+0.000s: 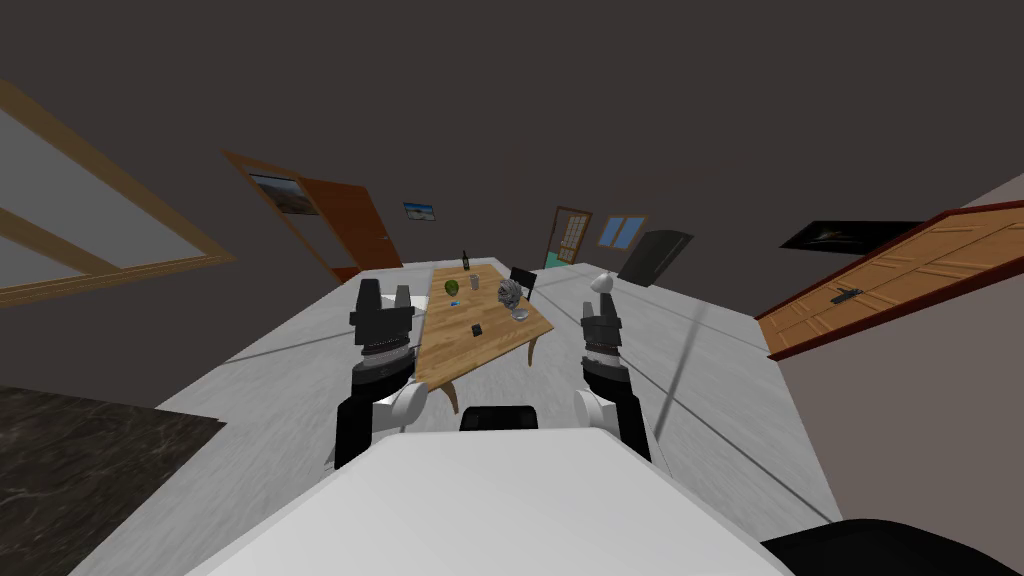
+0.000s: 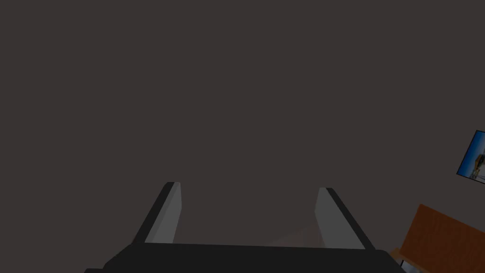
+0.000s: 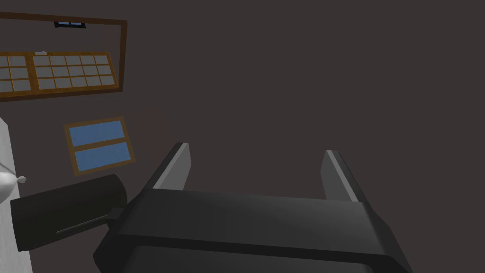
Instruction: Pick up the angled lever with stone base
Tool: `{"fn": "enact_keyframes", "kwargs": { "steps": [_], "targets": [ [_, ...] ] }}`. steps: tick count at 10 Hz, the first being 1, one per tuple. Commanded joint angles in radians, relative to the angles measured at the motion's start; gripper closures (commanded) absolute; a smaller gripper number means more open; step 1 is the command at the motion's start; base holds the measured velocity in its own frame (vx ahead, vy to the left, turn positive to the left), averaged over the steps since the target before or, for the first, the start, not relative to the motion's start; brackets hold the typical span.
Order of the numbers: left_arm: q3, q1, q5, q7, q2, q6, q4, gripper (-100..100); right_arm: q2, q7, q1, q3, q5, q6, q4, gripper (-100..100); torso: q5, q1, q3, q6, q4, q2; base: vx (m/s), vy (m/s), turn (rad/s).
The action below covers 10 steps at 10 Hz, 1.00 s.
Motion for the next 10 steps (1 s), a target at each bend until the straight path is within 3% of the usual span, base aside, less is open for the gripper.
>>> {"fn": "enact_keyframes", "kwargs": {
  "steps": [1, 7, 10],
  "targets": [
    [0.001, -0.011, -0.004, 0.003, 0.029, 0.024, 0.012, -100, 0.0, 0.0, 0.0, 0.0, 0.0, 0.0, 0.0, 0, 0.0, 0.0, 0.0, 0.0, 0.0, 0.0, 0.01, -0.028, 0.012],
    [0.008, -0.08, -0.022, 0.015, 0.114, 0.172, 0.103, -100, 0.0, 0.0, 0.0, 0.0, 0.0, 0.0, 0.0, 0, -0.001, -0.006, -0.001, 0.0, -0.001, -0.002, 0.022, -0.078, 0.019],
    [0.011, -0.115, -0.03, 0.017, 0.139, 0.247, 0.152, -100, 0.0, 0.0, 0.0, 0.0, 0.0, 0.0, 0.0, 0, -0.001, -0.004, -0.001, 0.0, 0.0, -0.002, 0.019, -0.073, 0.011]
  ]
}}
